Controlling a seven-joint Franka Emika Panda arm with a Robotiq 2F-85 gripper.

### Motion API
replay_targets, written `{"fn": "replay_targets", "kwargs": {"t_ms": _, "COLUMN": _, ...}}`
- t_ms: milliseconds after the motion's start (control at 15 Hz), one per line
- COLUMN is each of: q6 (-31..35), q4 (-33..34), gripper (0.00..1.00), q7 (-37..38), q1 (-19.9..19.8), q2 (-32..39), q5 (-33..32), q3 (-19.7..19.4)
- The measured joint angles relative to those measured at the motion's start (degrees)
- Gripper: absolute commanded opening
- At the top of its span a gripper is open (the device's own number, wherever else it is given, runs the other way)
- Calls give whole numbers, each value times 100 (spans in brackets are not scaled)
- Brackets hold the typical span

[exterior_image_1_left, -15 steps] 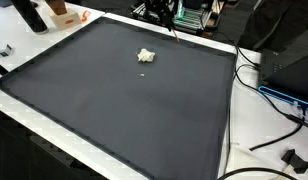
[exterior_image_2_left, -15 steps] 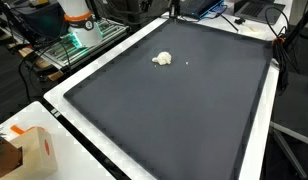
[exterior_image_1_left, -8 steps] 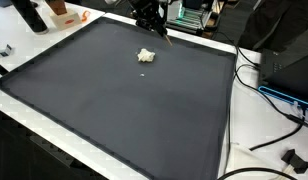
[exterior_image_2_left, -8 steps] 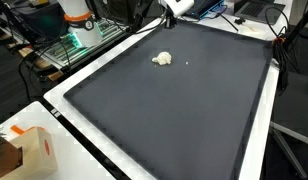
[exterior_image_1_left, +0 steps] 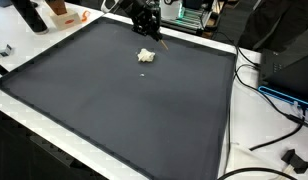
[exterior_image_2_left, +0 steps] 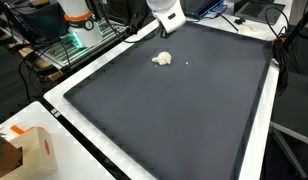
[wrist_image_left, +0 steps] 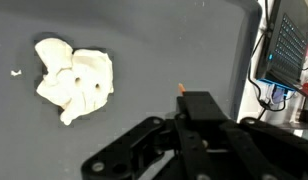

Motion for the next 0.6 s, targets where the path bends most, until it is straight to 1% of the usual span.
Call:
{"fn": "replay_targets", "kwargs": {"t_ms": 467, "q6": 6, "q4": 9, "gripper": 3, "q7": 20, "q1": -156, "q2": 228, "q5": 240, "q3": -59}}
{"fn": "replay_targets", "kwargs": {"t_ms": 600, "q6": 8, "q4": 9, "gripper": 3, "q7": 128, "q1": -174, "q2": 256, "q5": 277, "q3": -83}}
